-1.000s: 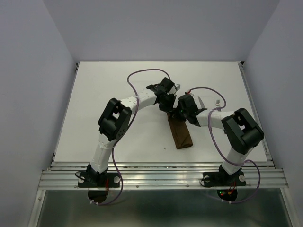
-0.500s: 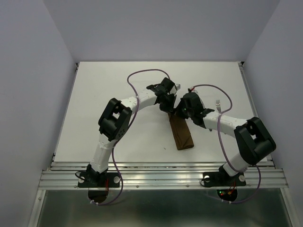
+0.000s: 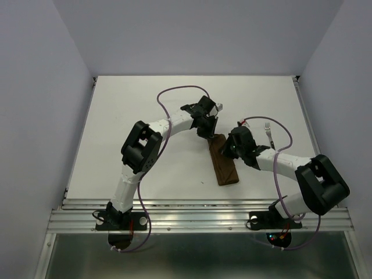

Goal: Fold the napkin into a case and place the utensils inside
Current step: Smooth out the smaller rectangle-folded napkin at the center of the board.

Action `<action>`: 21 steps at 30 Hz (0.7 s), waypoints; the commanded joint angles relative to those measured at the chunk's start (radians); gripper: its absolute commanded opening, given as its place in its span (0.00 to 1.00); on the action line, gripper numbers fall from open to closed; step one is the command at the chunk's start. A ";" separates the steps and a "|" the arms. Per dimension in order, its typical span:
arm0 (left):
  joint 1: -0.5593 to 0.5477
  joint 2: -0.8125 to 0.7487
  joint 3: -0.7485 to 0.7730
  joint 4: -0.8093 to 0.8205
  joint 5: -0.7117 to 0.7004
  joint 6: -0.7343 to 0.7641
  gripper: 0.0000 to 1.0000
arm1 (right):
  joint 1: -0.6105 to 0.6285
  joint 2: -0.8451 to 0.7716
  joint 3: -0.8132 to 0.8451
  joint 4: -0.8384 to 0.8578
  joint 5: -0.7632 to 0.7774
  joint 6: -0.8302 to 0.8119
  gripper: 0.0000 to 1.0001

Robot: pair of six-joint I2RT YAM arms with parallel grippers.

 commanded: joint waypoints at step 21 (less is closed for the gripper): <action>-0.020 -0.003 0.012 -0.022 -0.055 -0.032 0.00 | 0.001 0.179 0.032 0.108 -0.013 0.025 0.01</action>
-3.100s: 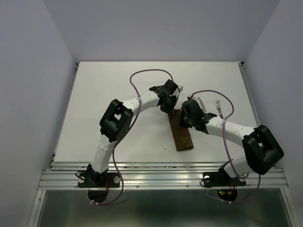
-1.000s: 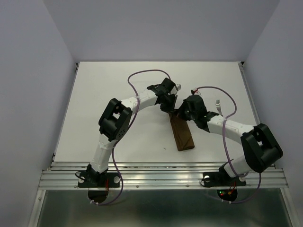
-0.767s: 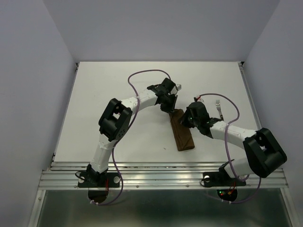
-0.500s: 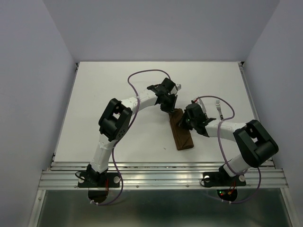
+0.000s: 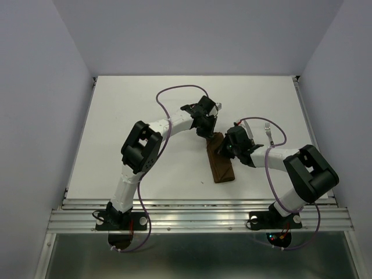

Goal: Fold the napkin into a case and place the utensils inside
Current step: Smooth out the smaller rectangle-folded napkin at the center of the board.

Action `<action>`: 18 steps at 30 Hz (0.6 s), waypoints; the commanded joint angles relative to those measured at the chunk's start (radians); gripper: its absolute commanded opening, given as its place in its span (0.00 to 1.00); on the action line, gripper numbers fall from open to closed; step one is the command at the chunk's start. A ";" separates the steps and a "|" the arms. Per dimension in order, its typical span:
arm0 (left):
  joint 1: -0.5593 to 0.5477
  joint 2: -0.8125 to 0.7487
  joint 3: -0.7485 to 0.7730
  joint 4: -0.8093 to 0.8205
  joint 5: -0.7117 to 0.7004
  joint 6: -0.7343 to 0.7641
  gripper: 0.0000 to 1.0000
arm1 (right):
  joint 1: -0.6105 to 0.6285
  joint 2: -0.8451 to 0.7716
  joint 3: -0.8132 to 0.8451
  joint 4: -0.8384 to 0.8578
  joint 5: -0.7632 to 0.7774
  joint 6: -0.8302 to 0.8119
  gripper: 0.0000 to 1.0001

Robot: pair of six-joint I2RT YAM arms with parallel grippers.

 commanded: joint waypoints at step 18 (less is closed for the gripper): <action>-0.022 -0.101 0.043 -0.073 -0.053 0.023 0.44 | 0.001 0.006 0.055 -0.064 0.012 -0.024 0.01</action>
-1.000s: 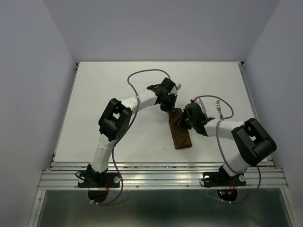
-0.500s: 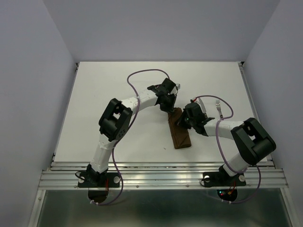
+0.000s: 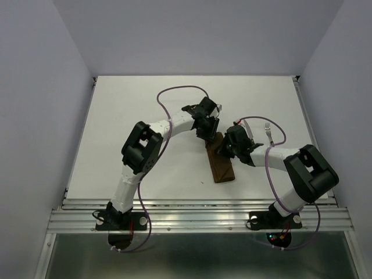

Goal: Fold the napkin into a case and place the utensils inside
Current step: Smooth out the smaller rectangle-folded napkin at the center of the board.

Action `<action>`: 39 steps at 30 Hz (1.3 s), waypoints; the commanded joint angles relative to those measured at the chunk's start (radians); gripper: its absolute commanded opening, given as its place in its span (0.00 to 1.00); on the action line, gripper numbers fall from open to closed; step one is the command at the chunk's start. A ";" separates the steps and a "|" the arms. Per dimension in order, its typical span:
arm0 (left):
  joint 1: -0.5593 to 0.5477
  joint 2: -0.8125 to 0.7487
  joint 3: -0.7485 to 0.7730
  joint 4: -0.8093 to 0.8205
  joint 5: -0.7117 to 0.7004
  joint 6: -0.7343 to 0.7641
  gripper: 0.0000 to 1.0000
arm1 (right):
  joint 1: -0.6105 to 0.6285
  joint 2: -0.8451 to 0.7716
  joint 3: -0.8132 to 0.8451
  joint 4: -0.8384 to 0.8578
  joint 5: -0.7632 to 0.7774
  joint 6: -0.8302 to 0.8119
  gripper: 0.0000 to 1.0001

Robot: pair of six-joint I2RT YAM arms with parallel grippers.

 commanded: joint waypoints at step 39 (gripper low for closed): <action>0.009 -0.663 -0.761 0.368 0.234 -0.298 0.00 | 0.406 -0.198 0.300 -0.930 0.375 -0.113 0.32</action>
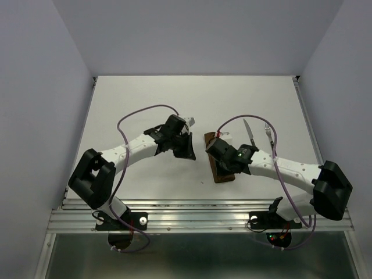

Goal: Fold the napkin into a case and place the utensils inside
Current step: Smooth out the smaller rectangle-folded napkin at the center of the board.

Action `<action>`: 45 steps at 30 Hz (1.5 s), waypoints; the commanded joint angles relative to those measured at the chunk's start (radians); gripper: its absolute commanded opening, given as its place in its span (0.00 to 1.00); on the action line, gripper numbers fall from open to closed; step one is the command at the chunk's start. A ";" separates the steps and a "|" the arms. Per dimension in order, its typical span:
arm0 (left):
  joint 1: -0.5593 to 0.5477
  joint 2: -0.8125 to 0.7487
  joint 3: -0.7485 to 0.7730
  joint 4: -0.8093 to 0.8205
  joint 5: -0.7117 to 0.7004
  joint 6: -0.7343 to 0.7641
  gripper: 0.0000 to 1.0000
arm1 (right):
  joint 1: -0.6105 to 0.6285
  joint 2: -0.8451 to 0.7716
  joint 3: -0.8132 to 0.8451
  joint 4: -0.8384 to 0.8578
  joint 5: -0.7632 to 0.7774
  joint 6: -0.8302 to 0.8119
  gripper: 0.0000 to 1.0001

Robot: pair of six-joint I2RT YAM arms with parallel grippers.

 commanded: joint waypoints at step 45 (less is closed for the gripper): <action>-0.148 0.327 -0.205 0.708 0.181 -0.359 0.00 | 0.074 0.226 0.060 0.017 0.115 -0.028 0.21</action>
